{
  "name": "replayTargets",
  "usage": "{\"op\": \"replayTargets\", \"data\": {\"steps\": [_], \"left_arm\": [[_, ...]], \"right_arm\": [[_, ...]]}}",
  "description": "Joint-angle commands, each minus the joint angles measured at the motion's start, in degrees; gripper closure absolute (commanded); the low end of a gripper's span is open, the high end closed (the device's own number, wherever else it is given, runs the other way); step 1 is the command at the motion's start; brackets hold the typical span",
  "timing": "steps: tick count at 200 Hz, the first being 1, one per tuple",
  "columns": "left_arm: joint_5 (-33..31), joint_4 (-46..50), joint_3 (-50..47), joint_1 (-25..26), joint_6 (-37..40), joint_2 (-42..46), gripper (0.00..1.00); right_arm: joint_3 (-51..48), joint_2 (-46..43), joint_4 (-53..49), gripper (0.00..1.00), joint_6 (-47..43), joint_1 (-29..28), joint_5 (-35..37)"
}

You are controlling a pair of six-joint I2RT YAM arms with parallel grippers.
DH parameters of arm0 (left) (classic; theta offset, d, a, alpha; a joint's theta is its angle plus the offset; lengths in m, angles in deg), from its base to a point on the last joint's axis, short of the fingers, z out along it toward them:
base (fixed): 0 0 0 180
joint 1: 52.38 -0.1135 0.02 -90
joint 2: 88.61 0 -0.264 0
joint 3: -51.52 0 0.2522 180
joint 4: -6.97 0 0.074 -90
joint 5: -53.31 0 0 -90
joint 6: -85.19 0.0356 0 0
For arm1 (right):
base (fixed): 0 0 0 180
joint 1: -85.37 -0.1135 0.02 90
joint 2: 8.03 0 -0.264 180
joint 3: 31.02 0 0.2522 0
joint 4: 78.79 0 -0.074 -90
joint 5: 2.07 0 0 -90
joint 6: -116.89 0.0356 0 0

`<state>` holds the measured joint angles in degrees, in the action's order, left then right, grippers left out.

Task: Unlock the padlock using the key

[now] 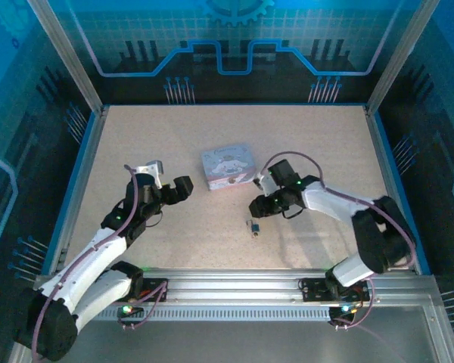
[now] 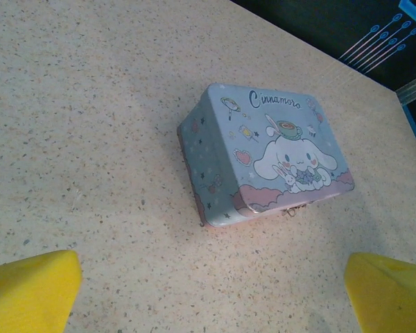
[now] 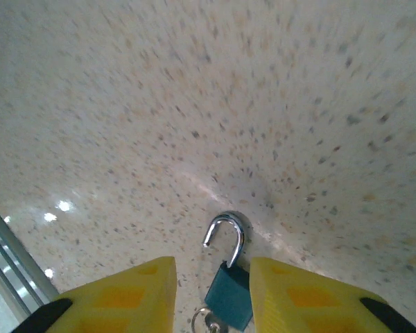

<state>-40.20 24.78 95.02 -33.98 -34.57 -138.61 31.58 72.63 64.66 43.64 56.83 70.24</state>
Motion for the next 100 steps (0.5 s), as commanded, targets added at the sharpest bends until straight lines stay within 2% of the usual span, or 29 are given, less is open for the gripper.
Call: {"op": "replayTargets", "data": {"steps": [1, 34, 60, 88, 100], "left_arm": [[-2.66, 0.01, 1.85, -1.06, 2.34, -0.21, 0.01], [-6.74, -0.13, 2.56, -2.38, 4.63, -0.37, 0.01], [-10.47, -1.16, 3.12, -4.37, 7.23, -1.56, 0.01], [-16.49, -3.71, 2.69, -6.64, 9.25, -3.38, 0.01], [-19.36, -6.18, 1.62, -7.17, 9.98, -3.95, 0.01]], "right_arm": [[-0.11, -7.75, -1.19, 0.6, -2.73, 2.13, 6.92], [-2.59, -17.66, 0.95, 0.45, -5.34, 5.51, 16.29], [-5.93, -23.47, 4.58, 0.19, -8.68, 8.9, 24.53], [-10.93, -27.48, 11.16, 0.01, -10.73, 14.84, 29.64], [-14.24, -28.76, 16.29, 0.0, -11.43, 17.68, 31.53]]}}
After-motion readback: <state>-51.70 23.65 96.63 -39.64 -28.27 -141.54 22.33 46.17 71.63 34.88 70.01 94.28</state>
